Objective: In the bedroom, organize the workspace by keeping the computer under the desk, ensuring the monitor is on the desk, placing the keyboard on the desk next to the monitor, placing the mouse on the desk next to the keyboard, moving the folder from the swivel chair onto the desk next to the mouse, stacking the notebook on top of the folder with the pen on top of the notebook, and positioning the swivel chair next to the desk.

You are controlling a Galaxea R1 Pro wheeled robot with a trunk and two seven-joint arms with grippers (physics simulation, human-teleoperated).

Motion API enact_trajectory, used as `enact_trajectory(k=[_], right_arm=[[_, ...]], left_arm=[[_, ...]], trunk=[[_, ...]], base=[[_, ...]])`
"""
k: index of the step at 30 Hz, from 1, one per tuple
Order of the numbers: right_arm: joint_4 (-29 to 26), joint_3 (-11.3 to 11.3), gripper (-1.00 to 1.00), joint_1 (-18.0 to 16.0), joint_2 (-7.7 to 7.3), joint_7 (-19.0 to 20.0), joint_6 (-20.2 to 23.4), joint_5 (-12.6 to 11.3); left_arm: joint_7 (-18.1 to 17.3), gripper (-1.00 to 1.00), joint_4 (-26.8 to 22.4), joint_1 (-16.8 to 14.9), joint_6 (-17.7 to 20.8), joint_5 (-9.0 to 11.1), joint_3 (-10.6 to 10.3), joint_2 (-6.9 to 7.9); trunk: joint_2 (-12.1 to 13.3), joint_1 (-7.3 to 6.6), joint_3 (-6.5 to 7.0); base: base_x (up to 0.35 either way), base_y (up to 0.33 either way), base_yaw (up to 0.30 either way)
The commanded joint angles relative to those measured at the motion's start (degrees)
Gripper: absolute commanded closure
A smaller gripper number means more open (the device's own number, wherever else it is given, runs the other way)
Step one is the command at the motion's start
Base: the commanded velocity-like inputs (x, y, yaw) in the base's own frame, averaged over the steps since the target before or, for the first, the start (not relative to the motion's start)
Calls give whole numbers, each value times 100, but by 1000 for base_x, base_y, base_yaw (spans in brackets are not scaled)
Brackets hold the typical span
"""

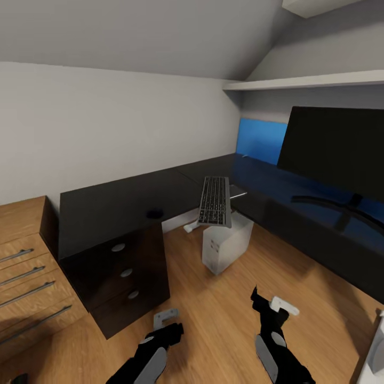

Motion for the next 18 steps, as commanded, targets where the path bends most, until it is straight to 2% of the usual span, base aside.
enact_trajectory(k=[1, 4, 6, 10, 12, 16, 18], right_arm=[[-18, -4, -100, -148, 3, 31, 78, -356], [-61, 0, -100, -315, 2, 96, 193, -742], [-107, 1, -100, -363, 5, 151, 224, -847], [-298, 14, -100, -430, 19, 294, 264, -968], [-502, 31, -100, -454, 64, 400, 325, -1011], [-812, 46, -100, -469, 214, 558, 540, -1039], [-1106, 51, -100, -475, 339, 735, 781, -1054]], left_arm=[[108, -100, -77, -4, 125, 41, 161, 2], [181, -100, 52, -5, 240, 42, 414, 8], [198, -100, 179, -5, 256, 28, 509, 17], [216, -100, 321, -3, 270, 6, 698, 95], [222, -100, 363, -4, 273, -4, 804, 204], [227, -100, 357, -4, 275, -10, 883, 350], [235, -100, 292, -4, 276, -11, 911, 425]], trunk=[[-44, 22, -24], [-164, 88, -78], [-245, 132, -114], [-405, 220, -186], [-485, 263, -222], [-646, 351, -293], [-726, 395, -329]], base=[[0, 0, 0], [0, 0, 0], [0, 0, 0], [0, 0, 0], [0, 0, 0], [0, 0, 0], [0, 0, 0]])
